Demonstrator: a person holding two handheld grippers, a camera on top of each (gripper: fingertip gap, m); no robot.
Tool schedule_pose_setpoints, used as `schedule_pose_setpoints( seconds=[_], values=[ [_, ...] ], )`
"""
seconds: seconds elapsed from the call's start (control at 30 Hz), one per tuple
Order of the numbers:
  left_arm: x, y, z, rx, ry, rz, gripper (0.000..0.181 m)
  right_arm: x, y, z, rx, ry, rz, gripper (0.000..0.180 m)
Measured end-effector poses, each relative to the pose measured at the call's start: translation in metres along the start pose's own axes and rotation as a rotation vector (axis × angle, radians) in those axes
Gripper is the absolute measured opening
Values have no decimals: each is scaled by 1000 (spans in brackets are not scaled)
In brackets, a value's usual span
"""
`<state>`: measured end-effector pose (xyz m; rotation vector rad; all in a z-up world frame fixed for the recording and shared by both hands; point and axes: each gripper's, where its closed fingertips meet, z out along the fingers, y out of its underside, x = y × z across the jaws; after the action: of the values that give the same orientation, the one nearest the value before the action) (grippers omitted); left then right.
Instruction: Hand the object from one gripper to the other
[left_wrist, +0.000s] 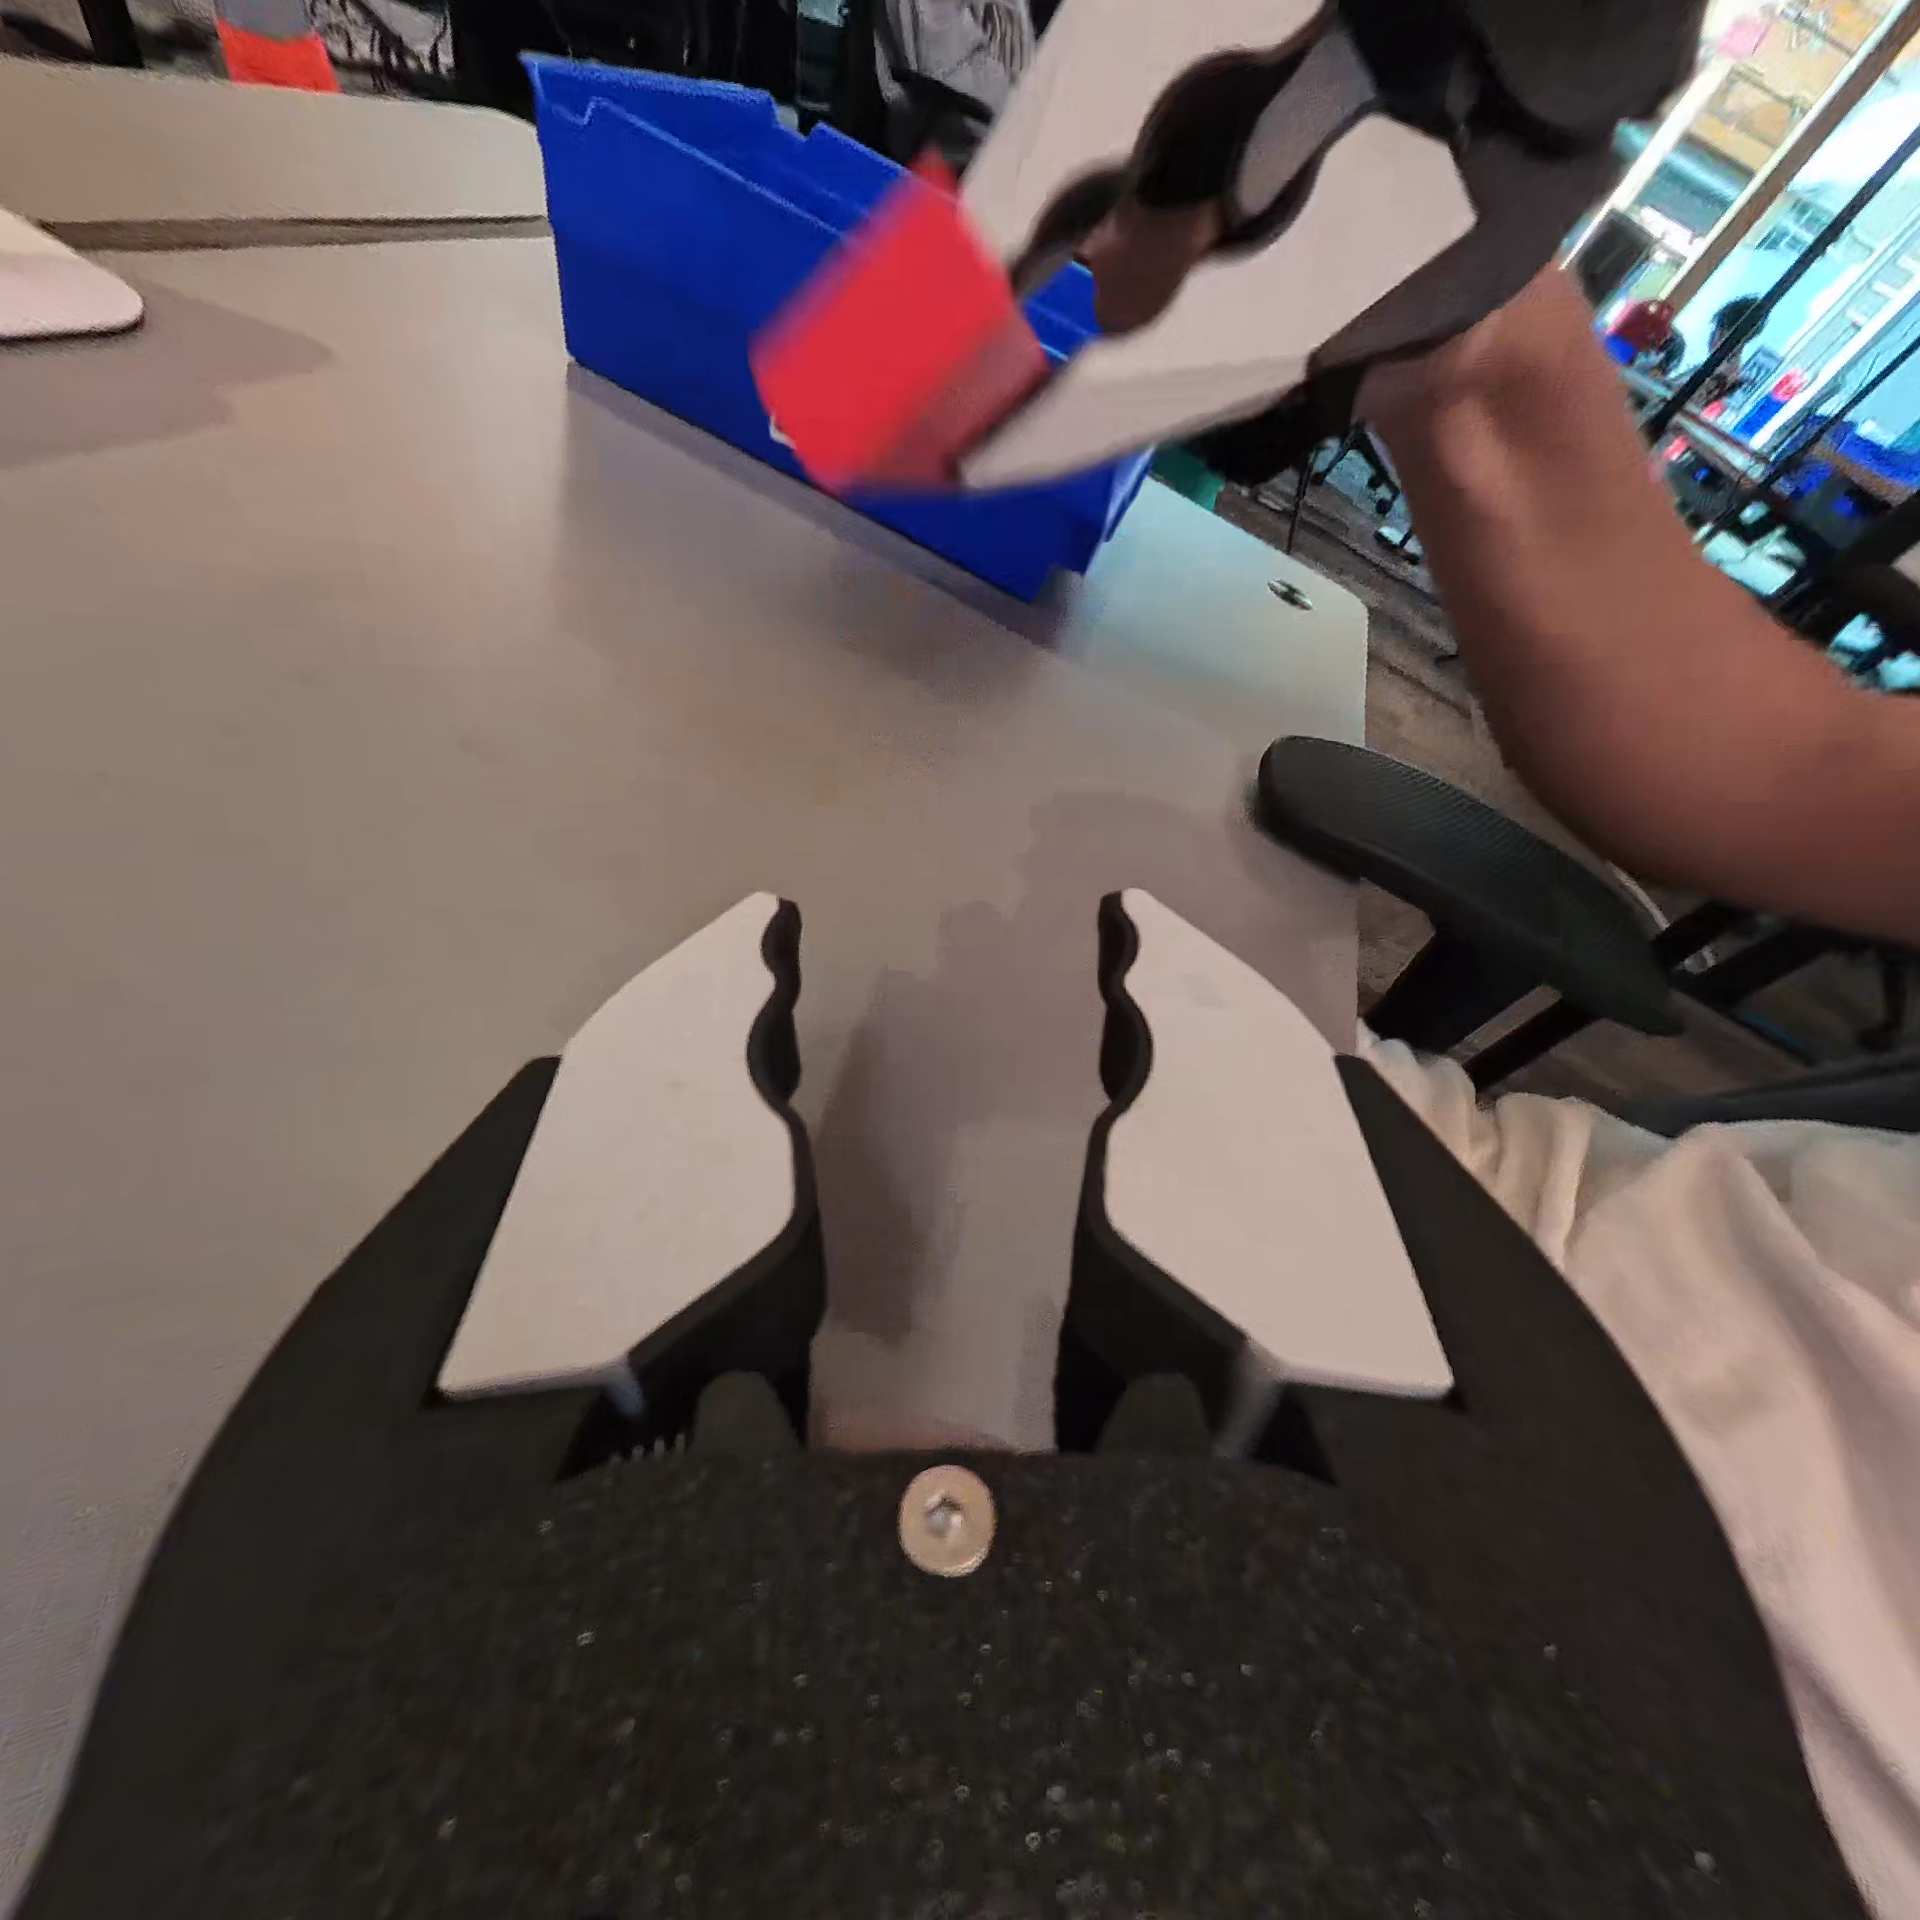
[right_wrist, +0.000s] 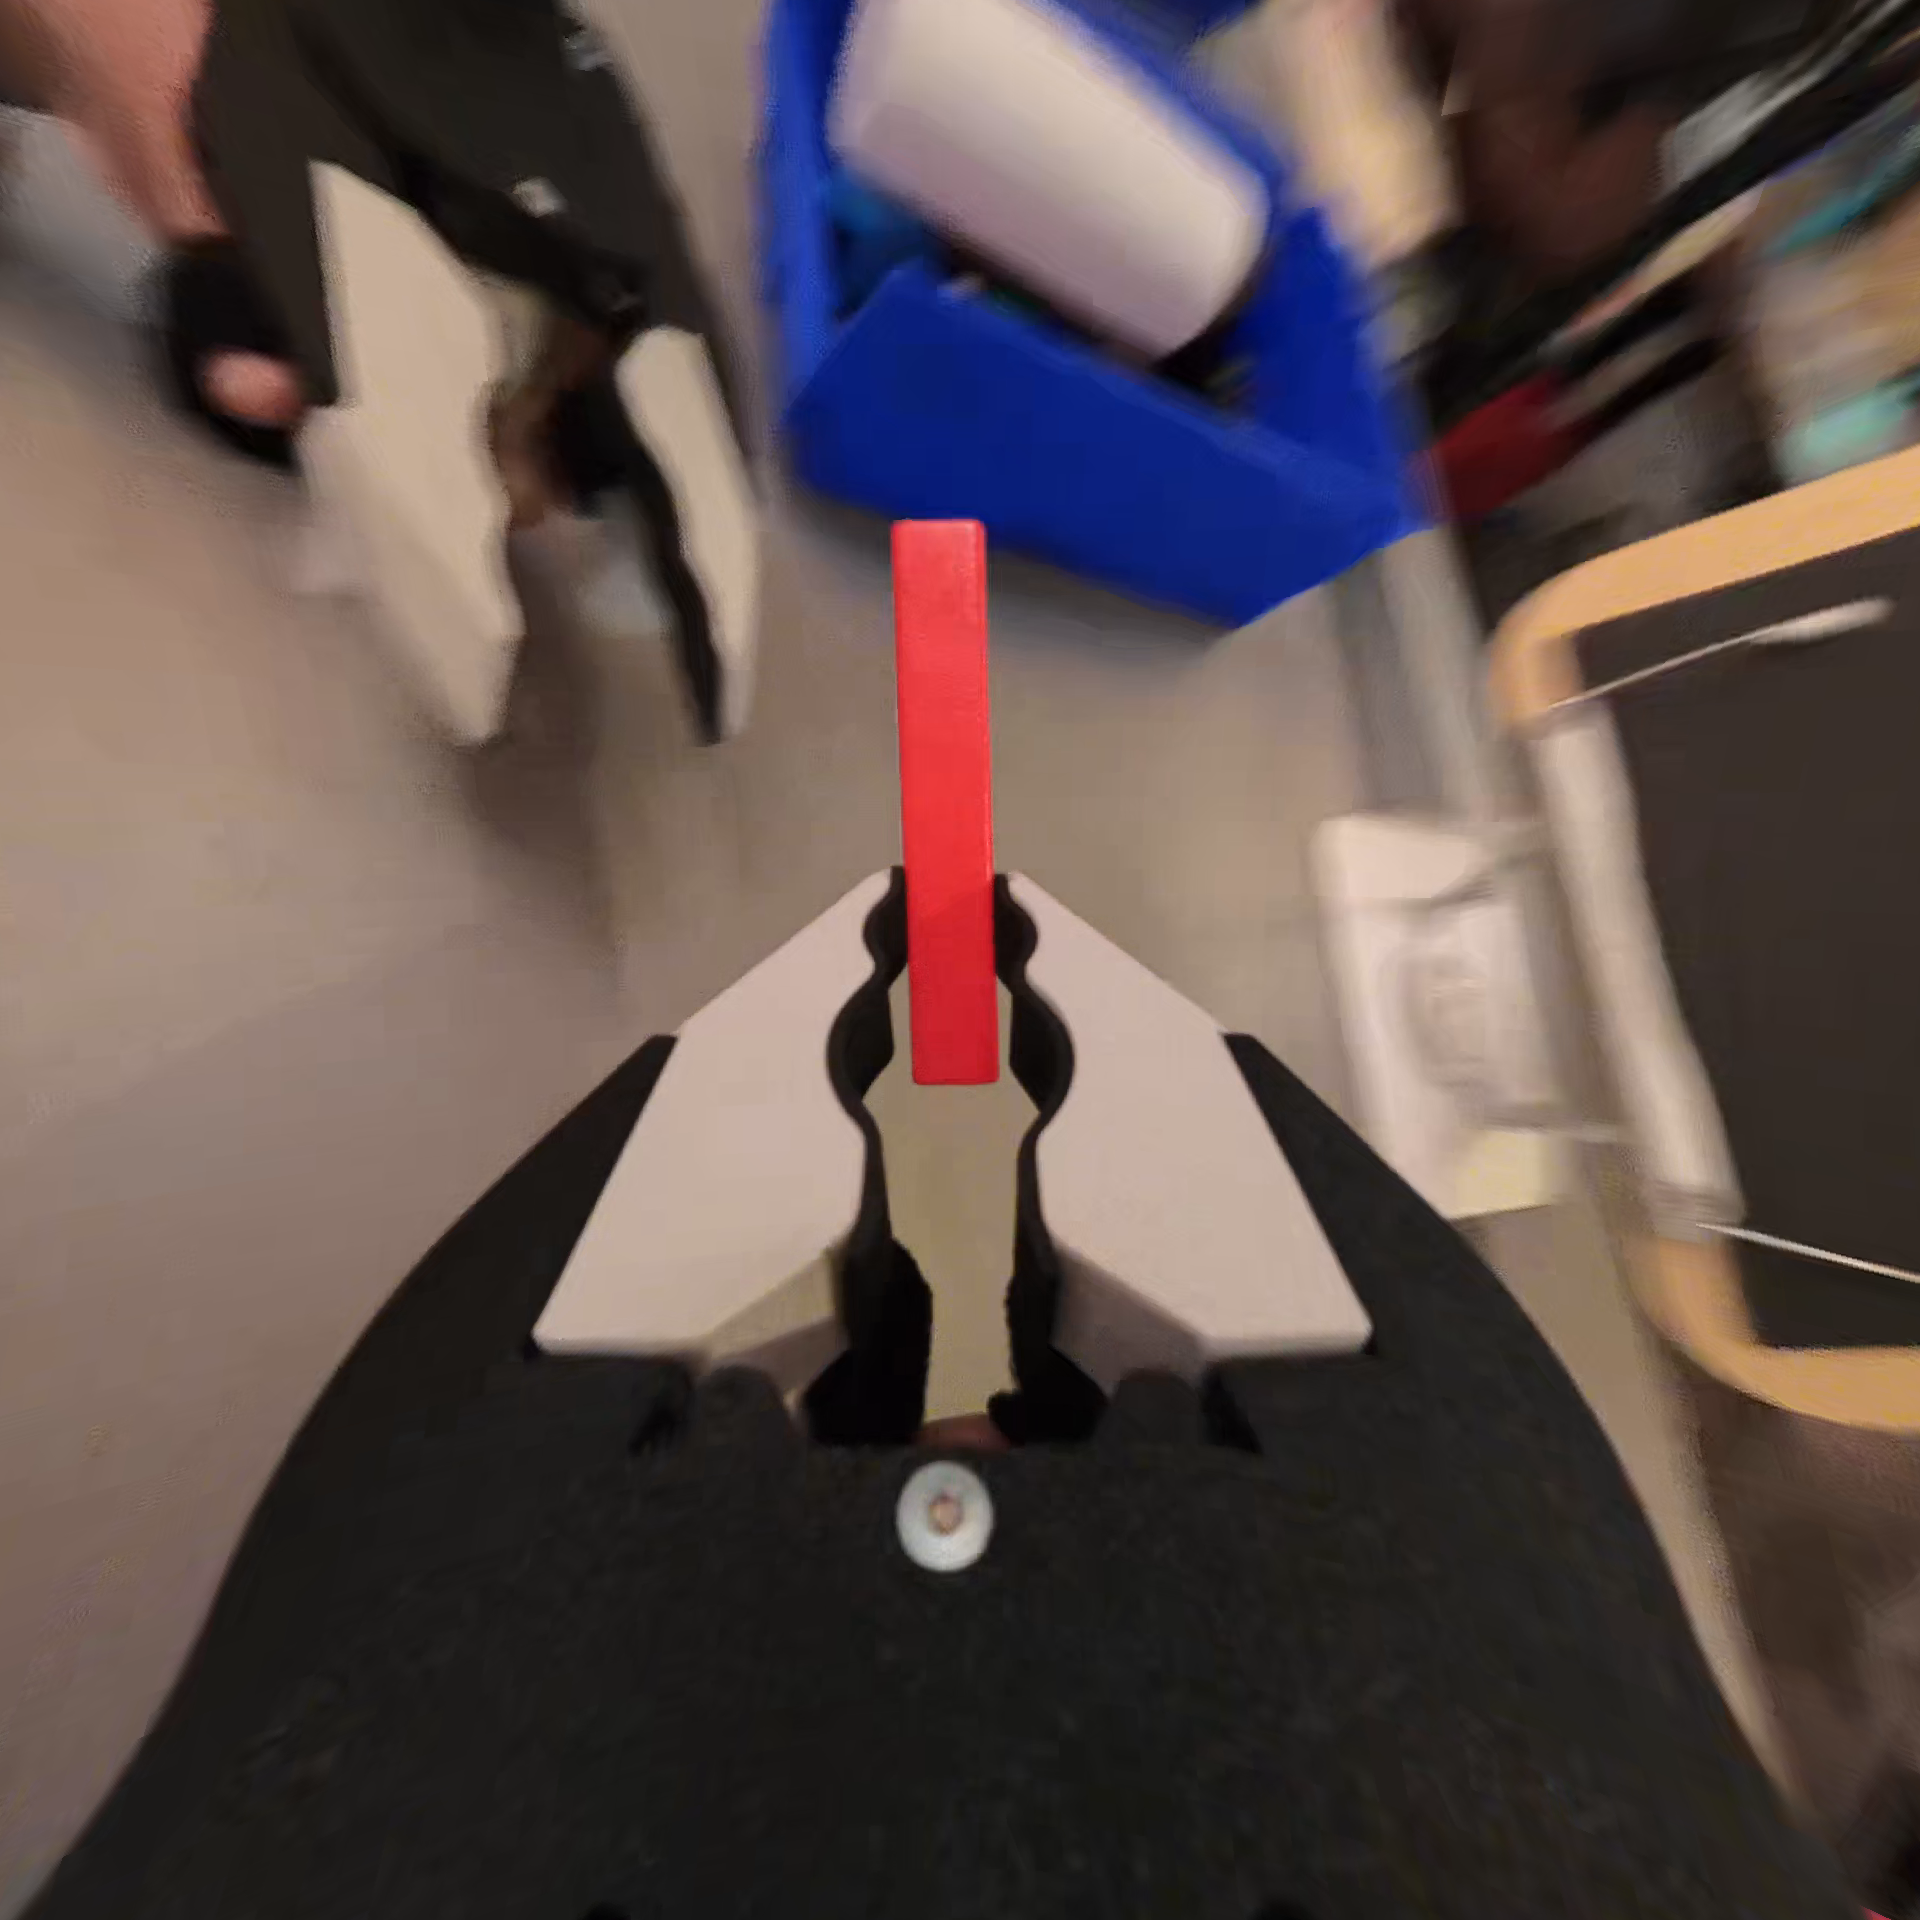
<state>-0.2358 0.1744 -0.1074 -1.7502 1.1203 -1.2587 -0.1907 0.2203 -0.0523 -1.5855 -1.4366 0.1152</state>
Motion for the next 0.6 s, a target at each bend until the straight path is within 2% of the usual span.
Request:
schedule_pose_setpoints(
  seconds=[0.1,0.2,0.33,0.43,0.53,0.6],
  values=[
    [-2,-10,2,48,2,-103,60,17,0,1,38,365,-245,16],
    [-12,-26,-5,151,-43,-171,61,7,6,12,1,582,-492,15],
    [-16,-35,-11,213,-1,-291,62,-8,-17,14,-19,926,-1055,15],
    [-11,-48,-18,317,134,-465,56,-11,-23,17,-17,1006,-1128,15],
    [-5,-54,-24,376,266,-572,17,-8,-32,8,0,1079,-1154,16],
    [-4,-55,-26,393,308,-601,16,-12,-34,8,4,1077,-1175,15]
  ],
)
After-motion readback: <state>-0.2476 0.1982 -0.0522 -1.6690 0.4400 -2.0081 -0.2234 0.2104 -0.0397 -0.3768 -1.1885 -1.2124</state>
